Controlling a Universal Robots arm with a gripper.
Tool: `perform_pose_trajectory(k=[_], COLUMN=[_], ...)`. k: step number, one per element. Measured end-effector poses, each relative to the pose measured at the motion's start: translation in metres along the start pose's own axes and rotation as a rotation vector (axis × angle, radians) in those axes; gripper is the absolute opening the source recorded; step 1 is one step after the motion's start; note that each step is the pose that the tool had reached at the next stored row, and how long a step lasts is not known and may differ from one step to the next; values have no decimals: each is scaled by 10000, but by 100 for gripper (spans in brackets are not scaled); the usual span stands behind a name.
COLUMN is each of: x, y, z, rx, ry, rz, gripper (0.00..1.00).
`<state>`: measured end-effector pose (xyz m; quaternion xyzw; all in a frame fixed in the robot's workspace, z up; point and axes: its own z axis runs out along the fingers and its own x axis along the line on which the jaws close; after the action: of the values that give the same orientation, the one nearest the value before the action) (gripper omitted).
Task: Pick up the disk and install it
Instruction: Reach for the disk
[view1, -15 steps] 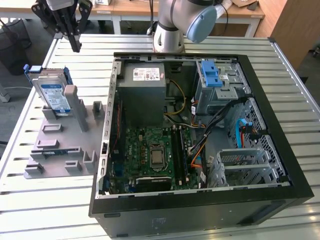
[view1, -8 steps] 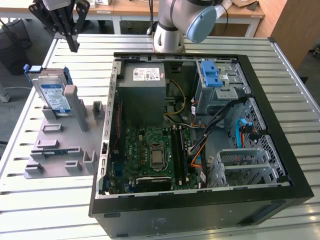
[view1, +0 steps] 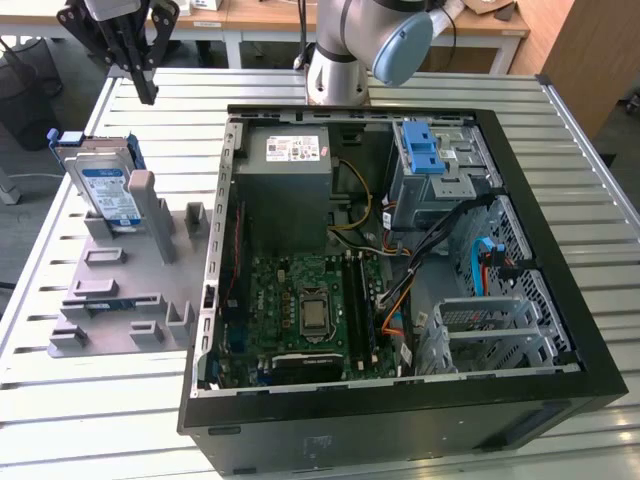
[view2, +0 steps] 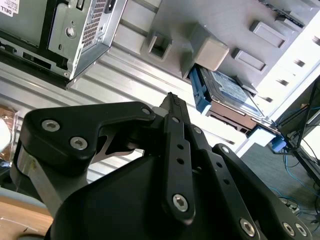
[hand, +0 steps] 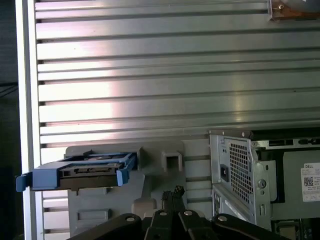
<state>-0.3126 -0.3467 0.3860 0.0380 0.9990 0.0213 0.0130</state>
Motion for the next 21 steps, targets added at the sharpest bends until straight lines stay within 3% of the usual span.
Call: perform_pose_trajectory(k=[21], x=[381], y=[-22], z=[3], rx=[2], ry=[-1], rz=[-2], gripper=[11])
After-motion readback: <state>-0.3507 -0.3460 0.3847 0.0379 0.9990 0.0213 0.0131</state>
